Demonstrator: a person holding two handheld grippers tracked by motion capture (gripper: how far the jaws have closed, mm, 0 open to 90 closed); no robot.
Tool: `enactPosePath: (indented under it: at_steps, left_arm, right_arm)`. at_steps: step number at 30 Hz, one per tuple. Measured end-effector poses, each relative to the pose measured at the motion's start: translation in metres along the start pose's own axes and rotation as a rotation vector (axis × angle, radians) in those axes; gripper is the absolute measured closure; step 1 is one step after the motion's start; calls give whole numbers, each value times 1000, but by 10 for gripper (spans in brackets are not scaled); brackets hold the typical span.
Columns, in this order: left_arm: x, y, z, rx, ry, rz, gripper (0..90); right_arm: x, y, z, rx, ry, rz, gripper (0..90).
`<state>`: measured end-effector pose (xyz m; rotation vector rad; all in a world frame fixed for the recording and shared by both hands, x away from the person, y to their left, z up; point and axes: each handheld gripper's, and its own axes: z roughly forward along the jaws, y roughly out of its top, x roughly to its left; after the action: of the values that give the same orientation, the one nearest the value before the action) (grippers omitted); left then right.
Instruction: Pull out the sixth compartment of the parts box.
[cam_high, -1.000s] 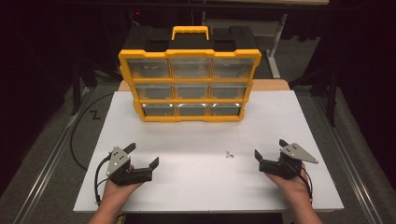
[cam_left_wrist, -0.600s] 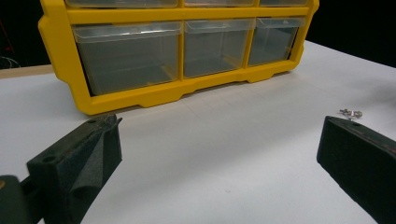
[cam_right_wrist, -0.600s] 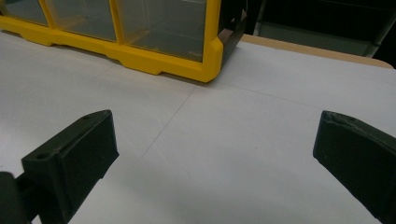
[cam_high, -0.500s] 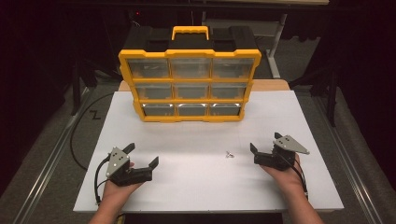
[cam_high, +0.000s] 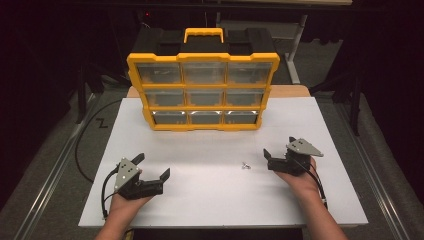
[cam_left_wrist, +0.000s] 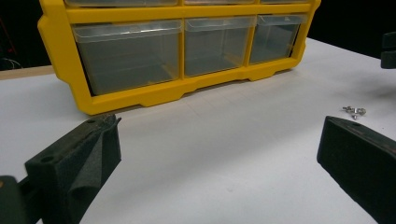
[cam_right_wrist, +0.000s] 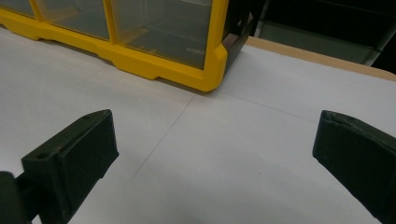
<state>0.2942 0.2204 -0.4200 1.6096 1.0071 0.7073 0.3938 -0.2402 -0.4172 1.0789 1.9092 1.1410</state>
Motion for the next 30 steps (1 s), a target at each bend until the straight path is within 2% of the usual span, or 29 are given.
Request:
enactPosePath:
  at_steps: [8, 15, 26, 30]
  left_arm:
    - [0, 0, 0, 5, -4, -2, 3]
    - [0, 0, 0, 13, -4, -2, 3]
    - [-1, 0, -1, 3, -16, 2, 3]
    - [-1, 0, -2, -2, -16, 0, 3]
  right_arm:
    - [-10, 3, 16, 17, -20, -13, 11]
    - [-11, 1, 17, 35, -21, -27, 11]
    - [-7, -4, 17, 50, -55, -160, 11]
    - [-7, -7, 15, 63, -78, -225, 11]
